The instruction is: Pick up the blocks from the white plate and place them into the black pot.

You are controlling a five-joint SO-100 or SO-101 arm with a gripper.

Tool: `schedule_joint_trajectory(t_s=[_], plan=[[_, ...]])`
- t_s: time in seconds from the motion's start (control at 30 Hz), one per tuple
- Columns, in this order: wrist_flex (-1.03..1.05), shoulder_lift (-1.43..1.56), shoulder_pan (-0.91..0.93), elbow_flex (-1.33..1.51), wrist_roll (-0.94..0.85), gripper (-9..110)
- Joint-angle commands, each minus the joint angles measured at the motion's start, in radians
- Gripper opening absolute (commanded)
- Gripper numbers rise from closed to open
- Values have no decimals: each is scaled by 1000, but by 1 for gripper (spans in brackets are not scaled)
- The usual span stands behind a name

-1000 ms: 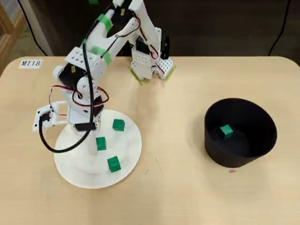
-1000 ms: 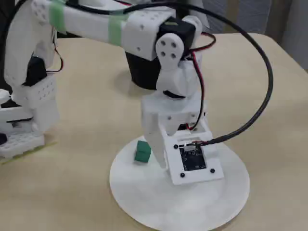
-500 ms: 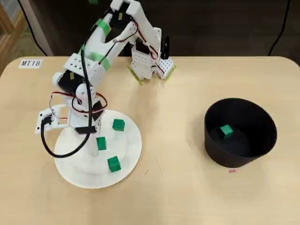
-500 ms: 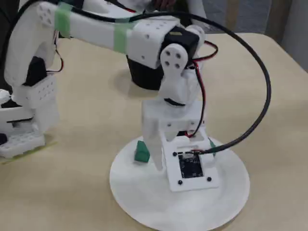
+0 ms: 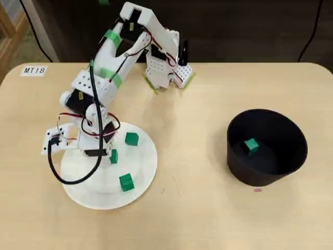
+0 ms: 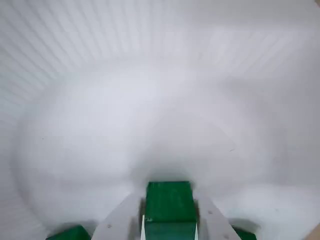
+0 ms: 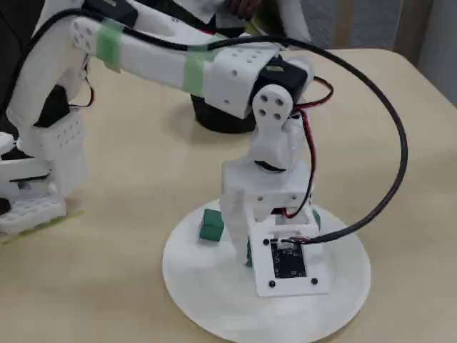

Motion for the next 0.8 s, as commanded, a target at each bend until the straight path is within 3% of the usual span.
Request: schedule_joint_trajectory(t_s=[0.0, 0.37, 0.77], plan=[[5, 12, -12, -46, 5, -2], [-77, 380, -97, -63, 170, -2], [-112, 641, -660, -49, 380, -2]])
